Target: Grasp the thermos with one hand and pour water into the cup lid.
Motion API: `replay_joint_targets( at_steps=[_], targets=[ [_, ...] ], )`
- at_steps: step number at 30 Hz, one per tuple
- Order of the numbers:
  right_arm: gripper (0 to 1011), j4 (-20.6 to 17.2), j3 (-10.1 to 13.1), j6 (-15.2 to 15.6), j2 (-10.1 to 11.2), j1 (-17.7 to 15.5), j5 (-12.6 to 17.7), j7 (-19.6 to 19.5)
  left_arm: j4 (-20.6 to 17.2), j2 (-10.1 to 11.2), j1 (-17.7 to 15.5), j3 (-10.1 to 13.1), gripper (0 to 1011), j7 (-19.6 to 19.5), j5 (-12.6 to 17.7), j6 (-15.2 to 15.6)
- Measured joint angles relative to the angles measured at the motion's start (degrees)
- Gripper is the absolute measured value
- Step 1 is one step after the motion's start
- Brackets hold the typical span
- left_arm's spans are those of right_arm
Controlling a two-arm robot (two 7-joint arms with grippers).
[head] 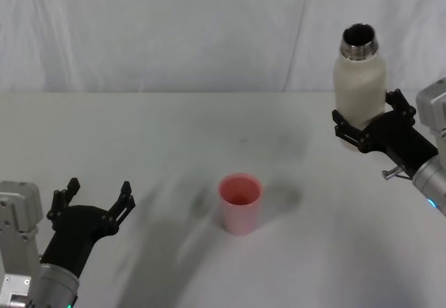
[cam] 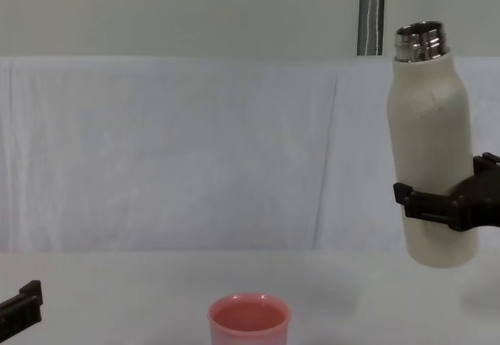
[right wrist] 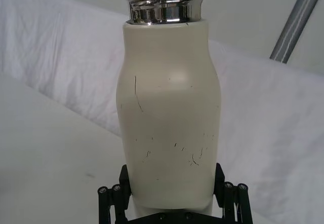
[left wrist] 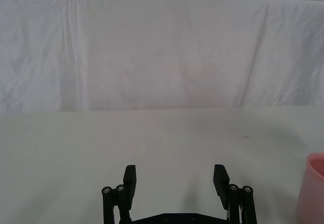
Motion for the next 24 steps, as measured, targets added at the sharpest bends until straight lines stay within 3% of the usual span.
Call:
replay_joint_targets(
  at_steps=[24],
  targets=[
    [959,-0.74,3.71,6.67,-1.55,-2.85,13.25,-0.37,0.00,0.00,0.00,0.00,1001,0.00,0.00,0.00]
  ],
)
